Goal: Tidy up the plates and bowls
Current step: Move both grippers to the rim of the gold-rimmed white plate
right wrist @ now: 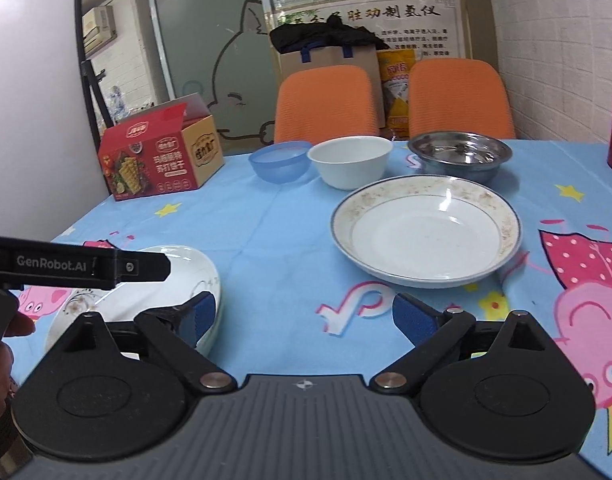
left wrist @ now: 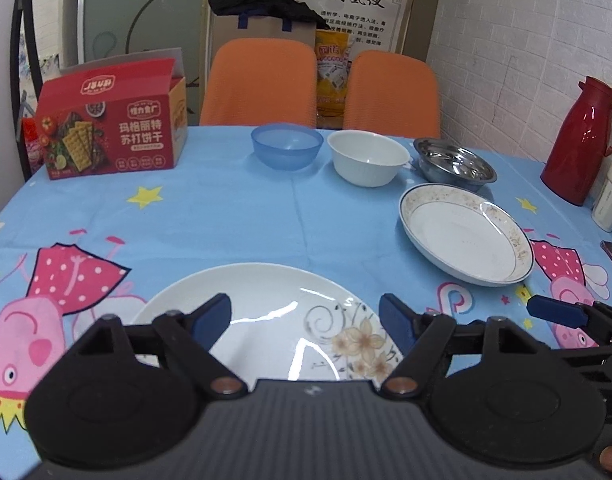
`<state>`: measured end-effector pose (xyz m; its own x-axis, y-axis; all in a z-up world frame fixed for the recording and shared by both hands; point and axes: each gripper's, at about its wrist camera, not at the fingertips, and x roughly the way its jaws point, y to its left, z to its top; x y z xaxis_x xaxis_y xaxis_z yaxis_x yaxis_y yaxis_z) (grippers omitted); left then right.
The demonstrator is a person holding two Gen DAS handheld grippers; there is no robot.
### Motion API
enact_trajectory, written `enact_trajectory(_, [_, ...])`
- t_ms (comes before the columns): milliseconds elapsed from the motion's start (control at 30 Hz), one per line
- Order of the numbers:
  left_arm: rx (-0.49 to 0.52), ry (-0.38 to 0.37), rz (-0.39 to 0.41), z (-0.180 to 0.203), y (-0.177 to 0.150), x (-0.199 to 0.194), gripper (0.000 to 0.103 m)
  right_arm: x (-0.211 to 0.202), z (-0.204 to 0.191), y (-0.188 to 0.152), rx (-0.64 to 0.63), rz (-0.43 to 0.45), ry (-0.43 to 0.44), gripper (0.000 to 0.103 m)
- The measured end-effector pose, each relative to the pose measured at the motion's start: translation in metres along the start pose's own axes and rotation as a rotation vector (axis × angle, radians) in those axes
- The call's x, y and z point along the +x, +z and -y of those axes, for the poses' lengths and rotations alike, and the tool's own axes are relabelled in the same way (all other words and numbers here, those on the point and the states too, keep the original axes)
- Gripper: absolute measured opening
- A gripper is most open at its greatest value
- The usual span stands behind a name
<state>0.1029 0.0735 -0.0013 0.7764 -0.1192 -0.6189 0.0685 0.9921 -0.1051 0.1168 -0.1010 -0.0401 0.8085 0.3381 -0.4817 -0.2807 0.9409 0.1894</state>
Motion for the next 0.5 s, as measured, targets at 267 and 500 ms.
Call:
enact_trajectory(267, [0.053,-0.024,-0.028,0.036,0.009,0.019,0.076,-0.008,0.043,0.001,0.089,0.006,-0.053,0.103])
enact_trajectory(500, [0.085,-0.034,-0.062,0.054,0.017,0.04,0.076,-0.007,0.075,0.003,0.152,0.018,-0.084,0.103])
